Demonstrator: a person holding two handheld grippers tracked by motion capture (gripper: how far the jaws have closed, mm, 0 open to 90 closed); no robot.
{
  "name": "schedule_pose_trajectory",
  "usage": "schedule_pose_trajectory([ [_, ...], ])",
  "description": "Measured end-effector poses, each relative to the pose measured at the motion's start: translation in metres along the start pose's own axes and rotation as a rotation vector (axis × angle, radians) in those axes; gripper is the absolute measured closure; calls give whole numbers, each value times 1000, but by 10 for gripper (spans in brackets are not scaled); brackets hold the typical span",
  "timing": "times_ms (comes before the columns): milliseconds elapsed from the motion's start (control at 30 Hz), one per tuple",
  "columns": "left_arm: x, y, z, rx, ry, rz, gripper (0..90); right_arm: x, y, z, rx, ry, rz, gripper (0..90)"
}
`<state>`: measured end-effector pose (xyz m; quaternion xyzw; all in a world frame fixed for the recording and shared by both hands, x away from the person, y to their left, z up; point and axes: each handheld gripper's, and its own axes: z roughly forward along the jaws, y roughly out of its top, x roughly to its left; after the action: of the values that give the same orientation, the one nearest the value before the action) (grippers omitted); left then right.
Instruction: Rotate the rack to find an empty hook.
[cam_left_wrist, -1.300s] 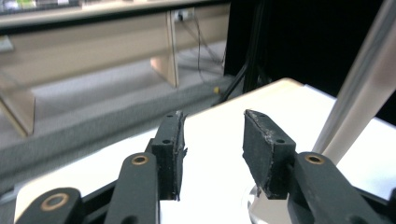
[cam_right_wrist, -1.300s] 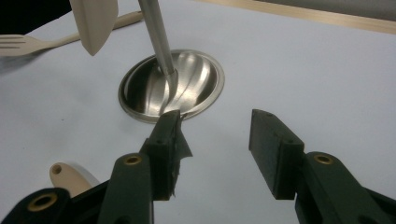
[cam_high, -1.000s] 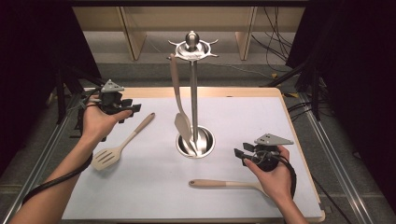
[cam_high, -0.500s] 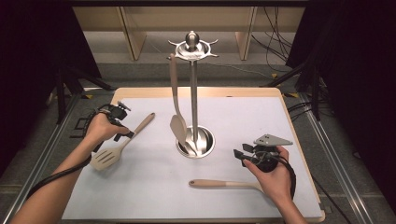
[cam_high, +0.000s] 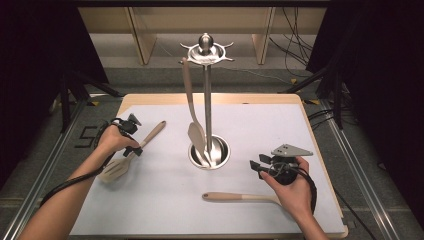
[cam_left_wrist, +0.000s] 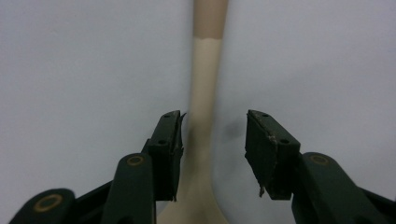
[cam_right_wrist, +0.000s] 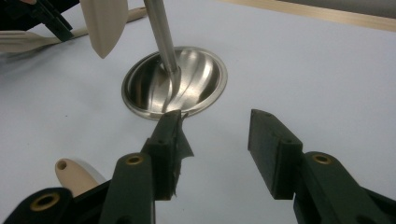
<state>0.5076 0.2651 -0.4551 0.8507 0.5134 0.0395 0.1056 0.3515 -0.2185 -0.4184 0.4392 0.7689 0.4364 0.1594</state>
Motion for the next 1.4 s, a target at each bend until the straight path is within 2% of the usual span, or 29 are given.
schedule_pose_trajectory([
  [100, 1, 1, 5, 1, 2, -12, 554, 1, 0, 0, 5, 0, 5, 556],
  [200, 1, 2, 7, 13, 7, -14, 555, -2, 0, 0, -12, -18, -41, 556],
  [367, 1, 4, 7, 25, 9, -7, 563, 0, 0, 0, -4, 7, -13, 557],
  [433, 2, 5, 8, 40, 14, -30, 570, 0, 0, 0, -6, 9, -12, 558],
  [467, 1, 6, 8, 39, 21, -40, 578, -1, 1, 0, -9, -4, -30, 558],
  [533, -2, 8, 8, 67, 34, -29, 614, -1, 1, -1, -11, -15, -42, 558],
  [633, -6, 9, 8, 73, 47, -15, 654, -1, 0, 0, -9, -5, -33, 558],
  [767, -13, 10, 7, 102, 71, 5, 770, -1, 1, -1, -8, -6, -27, 558],
  [800, -14, 11, 7, 102, 85, 3, 771, 0, 1, -1, -1, 9, -9, 558],
  [833, -15, 12, 6, 117, 84, 7, 772, 0, 1, -1, -1, 0, -14, 558],
  [900, -17, 12, 8, 113, 105, 7, 774, 0, 1, -1, -8, 1, -23, 558],
  [967, -18, 12, 8, 108, 103, 7, 778, 0, 1, -2, -5, -2, -26, 558],
  [1000, -18, 13, 6, 120, 103, 11, 778, -1, 1, -2, -7, -6, -30, 558],
  [1033, -17, 11, 7, 101, 104, 18, 780, -1, 1, -1, -10, -3, -27, 558],
  [1067, -17, 9, 7, 88, 93, 4, 780, -1, 1, -2, -8, -15, -31, 558],
  [1100, -15, 8, 6, 87, 88, 6, 781, -1, 1, -2, -10, -13, -29, 558],
  [1133, -14, 5, 6, 66, 80, 3, 781, -1, 1, -2, -17, -16, -27, 558],
  [1167, -13, 3, 6, 44, 67, -8, 782, -1, 1, -2, -14, -16, -29, 558],
  [1300, -10, -5, 4, 15, 26, -32, 783, -1, 1, -1, -14, -13, -23, 559],
  [1333, -10, -7, 5, -7, 17, -45, 783, -1, 1, -1, -14, -12, -24, 559],
  [1367, -10, -9, 3, -11, 11, -41, 783, 2, 1, -2, 5, 3, 19, 559],
  [1400, -11, -11, 4, -23, 6, -50, 783, 2, 1, -2, 8, 6, 19, 559],
])
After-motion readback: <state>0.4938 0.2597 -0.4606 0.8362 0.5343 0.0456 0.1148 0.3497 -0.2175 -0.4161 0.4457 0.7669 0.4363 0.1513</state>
